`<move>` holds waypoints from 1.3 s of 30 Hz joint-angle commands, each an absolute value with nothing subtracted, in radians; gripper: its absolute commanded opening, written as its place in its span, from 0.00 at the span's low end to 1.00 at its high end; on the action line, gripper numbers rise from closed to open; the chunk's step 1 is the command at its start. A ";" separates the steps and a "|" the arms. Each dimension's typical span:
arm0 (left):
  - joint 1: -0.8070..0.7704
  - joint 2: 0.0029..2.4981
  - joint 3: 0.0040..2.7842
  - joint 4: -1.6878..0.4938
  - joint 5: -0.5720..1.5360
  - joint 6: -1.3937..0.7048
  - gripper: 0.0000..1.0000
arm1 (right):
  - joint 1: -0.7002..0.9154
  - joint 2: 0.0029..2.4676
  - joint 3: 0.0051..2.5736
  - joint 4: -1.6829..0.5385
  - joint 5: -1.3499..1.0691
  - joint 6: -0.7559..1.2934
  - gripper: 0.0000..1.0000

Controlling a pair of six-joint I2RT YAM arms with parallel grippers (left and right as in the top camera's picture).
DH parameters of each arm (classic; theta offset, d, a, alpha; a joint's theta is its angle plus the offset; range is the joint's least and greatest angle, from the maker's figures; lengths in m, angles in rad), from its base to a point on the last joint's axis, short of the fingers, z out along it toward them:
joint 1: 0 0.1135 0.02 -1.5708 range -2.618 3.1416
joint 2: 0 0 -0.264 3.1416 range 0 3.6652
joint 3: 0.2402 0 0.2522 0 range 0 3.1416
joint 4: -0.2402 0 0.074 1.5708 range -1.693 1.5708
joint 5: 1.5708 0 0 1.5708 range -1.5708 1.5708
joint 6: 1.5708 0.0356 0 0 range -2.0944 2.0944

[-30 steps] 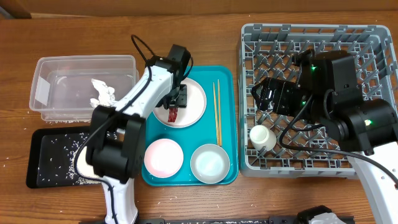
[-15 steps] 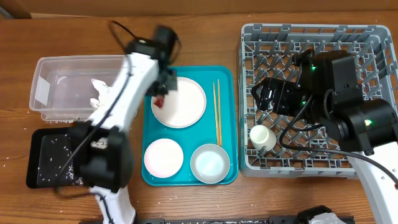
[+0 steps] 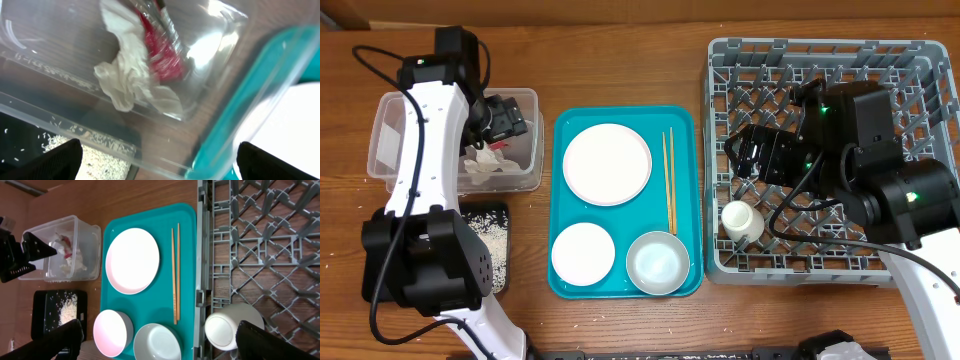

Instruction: Sort waste into correct bins and load items into the dishwasher

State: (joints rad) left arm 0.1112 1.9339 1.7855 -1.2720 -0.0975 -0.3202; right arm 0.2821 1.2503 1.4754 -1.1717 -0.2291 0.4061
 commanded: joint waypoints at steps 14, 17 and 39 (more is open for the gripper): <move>-0.160 1.412 1.791 -1.524 0.080 -0.269 1.00 | 0.279 1.248 1.494 -1.165 -0.200 0.397 1.00; -0.201 1.383 1.791 -1.544 0.160 -0.269 1.00 | 0.279 1.248 1.494 -1.165 -0.200 0.397 1.00; -0.199 1.026 1.239 -0.698 0.178 -0.014 1.00 | 0.279 1.248 1.494 -1.165 -0.200 0.397 1.00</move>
